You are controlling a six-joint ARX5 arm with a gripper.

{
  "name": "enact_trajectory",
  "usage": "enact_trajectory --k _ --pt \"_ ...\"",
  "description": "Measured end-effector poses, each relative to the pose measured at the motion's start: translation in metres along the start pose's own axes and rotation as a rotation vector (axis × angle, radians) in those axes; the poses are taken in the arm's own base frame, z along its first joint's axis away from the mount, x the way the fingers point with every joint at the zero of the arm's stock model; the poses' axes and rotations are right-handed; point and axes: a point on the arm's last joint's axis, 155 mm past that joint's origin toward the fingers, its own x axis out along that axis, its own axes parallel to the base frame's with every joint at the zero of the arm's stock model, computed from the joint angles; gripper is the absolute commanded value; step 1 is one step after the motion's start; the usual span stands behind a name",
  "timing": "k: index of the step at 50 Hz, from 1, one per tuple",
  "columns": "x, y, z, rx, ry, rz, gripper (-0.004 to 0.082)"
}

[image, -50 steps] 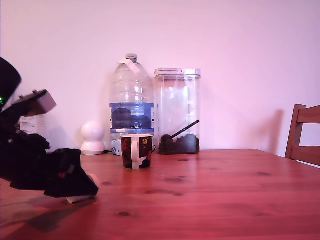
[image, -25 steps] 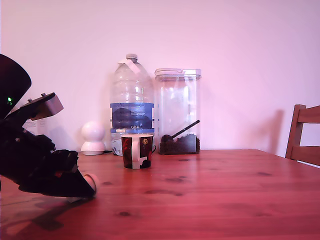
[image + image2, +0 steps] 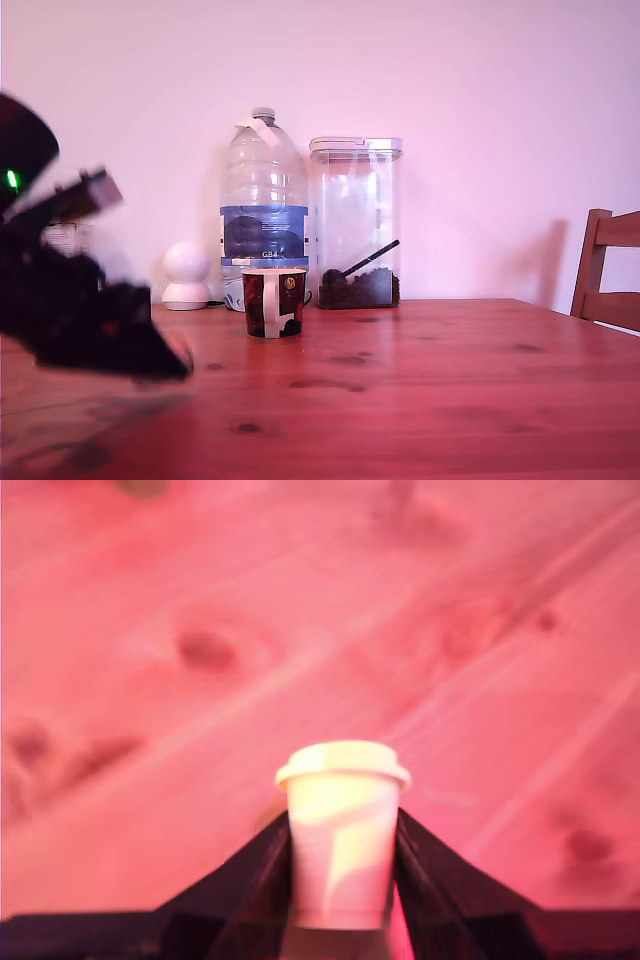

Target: Pick up the coffee capsules from the table one by one and drop them inside the nearest coffee cup

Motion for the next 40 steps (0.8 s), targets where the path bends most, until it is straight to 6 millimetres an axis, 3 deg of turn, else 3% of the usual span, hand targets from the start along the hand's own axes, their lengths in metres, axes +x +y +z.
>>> enact_trajectory --k 10,16,30,40 --pt "-0.028 -0.004 0.049 0.043 -0.138 0.023 0.0176" --pt "-0.036 0.004 0.062 0.045 -0.146 0.073 0.0176" --pt "-0.052 0.023 0.142 0.052 -0.2 0.127 0.0176" --pt "-0.067 0.032 0.176 0.043 -0.218 0.152 0.0176"
